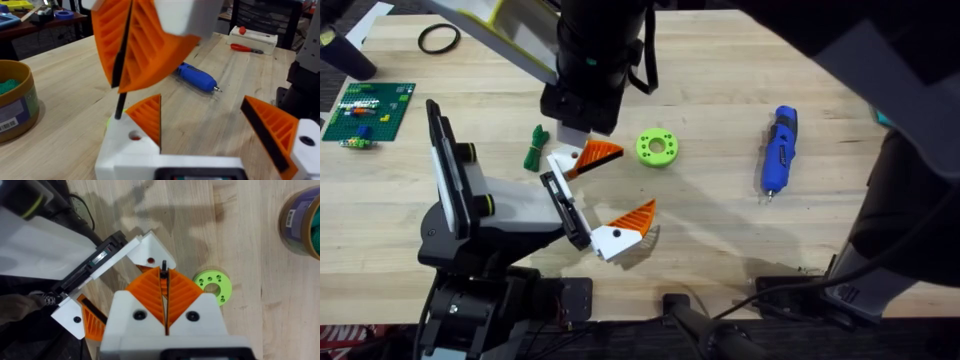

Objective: Pick up the gripper from the table and insert it into the empty holder that is missing its gripper. Then pick up a screw, insert it into the mounting hole, and use the screwdriver to tighten it. Finally, clean up the table by picking up the vegetable and placing it into the bucket.

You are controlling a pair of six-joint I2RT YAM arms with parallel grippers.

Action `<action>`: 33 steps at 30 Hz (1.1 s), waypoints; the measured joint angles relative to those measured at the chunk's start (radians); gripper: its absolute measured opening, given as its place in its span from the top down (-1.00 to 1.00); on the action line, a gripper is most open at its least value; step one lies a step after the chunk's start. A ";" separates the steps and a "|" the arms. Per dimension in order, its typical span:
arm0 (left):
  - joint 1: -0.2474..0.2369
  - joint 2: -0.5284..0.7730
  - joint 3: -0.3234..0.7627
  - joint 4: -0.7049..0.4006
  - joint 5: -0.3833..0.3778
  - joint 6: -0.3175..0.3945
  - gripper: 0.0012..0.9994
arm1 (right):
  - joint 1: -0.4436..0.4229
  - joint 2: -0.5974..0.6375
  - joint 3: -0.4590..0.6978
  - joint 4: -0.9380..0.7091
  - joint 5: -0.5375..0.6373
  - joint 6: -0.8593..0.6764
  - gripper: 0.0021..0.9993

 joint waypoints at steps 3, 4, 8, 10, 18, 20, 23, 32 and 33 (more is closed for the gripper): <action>0.000 0.000 0.000 0.002 0.000 0.000 -0.98 | 0.000 0.001 0.000 -0.007 0.001 0.000 1.00; 0.000 0.000 0.000 0.002 0.000 0.000 -0.98 | 0.000 0.001 0.000 -0.007 0.001 0.000 1.00; 0.000 0.000 0.000 0.002 0.000 0.000 -0.98 | 0.000 0.001 0.003 -0.009 0.001 0.000 1.00; 0.000 0.000 0.000 0.002 0.000 0.000 -0.98 | 0.000 0.001 0.014 -0.013 0.001 0.001 1.00; 0.000 0.000 0.000 0.002 0.000 -0.003 -0.98 | 0.000 0.001 0.053 -0.035 0.001 0.001 1.00; 0.000 0.000 0.000 0.002 0.000 -0.003 -0.98 | 0.000 0.001 0.053 -0.049 0.001 0.001 1.00; 0.000 0.000 0.000 0.002 0.000 -0.003 -0.98 | 0.005 0.001 0.053 -0.055 0.001 0.001 1.00; 0.000 0.000 0.000 0.002 0.000 -0.003 -0.98 | 0.040 0.001 0.053 -0.069 0.001 0.001 1.00; 0.000 0.000 0.000 0.002 0.000 -0.003 -0.98 | 0.042 0.001 0.053 -0.069 0.001 0.001 1.00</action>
